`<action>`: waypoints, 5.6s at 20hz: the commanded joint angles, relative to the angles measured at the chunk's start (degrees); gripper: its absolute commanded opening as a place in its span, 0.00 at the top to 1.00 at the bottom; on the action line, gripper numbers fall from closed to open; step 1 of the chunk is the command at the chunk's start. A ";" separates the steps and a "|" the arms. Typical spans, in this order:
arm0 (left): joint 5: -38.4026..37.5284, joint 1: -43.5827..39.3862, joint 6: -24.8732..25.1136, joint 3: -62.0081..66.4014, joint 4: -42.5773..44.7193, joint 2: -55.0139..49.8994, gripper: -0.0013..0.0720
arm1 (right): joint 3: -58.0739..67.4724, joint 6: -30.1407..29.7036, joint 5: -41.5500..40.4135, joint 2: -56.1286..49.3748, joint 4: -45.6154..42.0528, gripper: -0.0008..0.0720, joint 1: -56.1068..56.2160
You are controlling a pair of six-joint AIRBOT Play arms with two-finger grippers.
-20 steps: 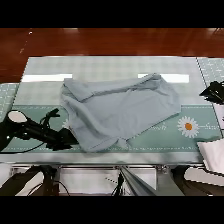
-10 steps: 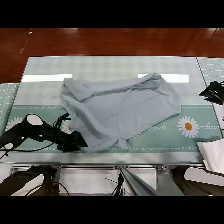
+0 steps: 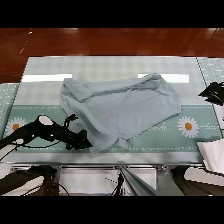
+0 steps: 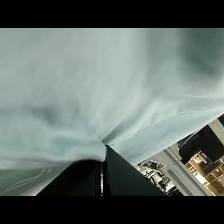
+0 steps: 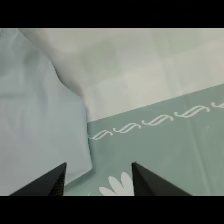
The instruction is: Fold the shirts.
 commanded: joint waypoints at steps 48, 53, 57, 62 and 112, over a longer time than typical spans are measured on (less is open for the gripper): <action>-41.46 30.75 -11.08 98.18 16.39 30.99 0.94 | 29.79 11.21 6.84 43.67 -4.68 0.97 9.75; -43.17 30.71 -11.47 81.72 16.26 28.76 0.94 | 29.73 8.61 23.61 30.34 -23.69 0.97 21.14; -38.47 30.47 -6.40 67.65 16.22 23.17 0.94 | 29.73 8.61 18.82 16.41 -25.59 0.97 30.23; -24.24 26.03 -0.74 63.82 16.26 8.31 0.94 | 29.73 11.56 2.84 0.48 -25.14 0.97 30.80; -19.93 31.61 9.38 14.03 18.05 2.89 0.05 | -5.81 -1.62 6.97 -1.33 -0.50 0.24 6.40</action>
